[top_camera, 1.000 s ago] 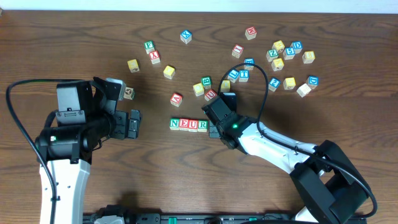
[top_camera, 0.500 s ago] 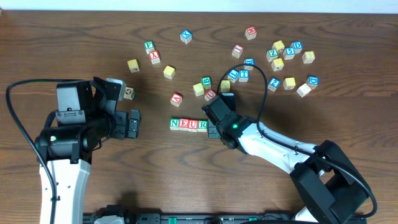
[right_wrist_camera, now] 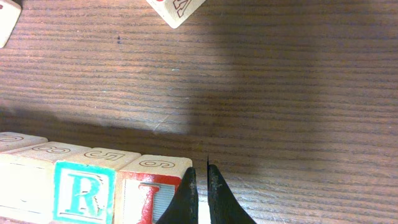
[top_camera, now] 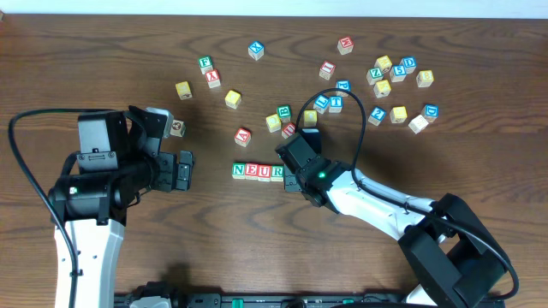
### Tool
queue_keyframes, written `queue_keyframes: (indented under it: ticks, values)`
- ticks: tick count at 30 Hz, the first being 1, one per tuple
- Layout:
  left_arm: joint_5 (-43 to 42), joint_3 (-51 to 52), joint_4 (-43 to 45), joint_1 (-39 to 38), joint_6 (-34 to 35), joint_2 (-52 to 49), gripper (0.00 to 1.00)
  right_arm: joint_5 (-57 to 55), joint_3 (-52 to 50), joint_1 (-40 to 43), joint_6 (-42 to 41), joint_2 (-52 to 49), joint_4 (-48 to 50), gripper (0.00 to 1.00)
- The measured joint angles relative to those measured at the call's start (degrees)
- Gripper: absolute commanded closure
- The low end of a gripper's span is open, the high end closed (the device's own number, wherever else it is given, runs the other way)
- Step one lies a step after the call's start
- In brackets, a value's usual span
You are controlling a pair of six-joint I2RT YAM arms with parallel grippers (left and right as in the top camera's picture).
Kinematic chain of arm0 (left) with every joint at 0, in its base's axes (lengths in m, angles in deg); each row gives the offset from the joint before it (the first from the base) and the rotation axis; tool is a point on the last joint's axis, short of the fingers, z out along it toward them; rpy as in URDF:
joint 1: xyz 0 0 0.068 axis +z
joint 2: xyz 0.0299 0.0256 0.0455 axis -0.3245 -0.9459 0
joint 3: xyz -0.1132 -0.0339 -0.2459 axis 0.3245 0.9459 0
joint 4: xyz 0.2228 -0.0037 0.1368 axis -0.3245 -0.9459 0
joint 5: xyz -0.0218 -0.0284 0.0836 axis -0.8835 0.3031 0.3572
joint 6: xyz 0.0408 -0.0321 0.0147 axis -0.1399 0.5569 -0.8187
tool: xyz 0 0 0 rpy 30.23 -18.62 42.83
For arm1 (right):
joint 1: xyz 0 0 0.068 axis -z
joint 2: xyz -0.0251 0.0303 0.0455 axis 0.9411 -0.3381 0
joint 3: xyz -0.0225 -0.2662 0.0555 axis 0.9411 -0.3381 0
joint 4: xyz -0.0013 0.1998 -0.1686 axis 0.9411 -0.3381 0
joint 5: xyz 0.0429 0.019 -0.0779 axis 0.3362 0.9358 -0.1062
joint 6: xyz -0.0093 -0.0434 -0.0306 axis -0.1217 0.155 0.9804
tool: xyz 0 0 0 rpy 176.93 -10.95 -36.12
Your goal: Spell out NEURIPS
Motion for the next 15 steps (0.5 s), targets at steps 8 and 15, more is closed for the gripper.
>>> queue_keyframes:
  ticks: [8,15]
  values:
    - [0.0,0.0,0.0,0.0,0.0,0.0,0.02,0.0,0.0,0.0,0.0,0.0,-0.1,0.99]
    - [0.0,0.0,0.0,0.0,0.0,0.0,0.02,-3.3,0.0,0.0,-4.2,0.0,-4.9,0.99]
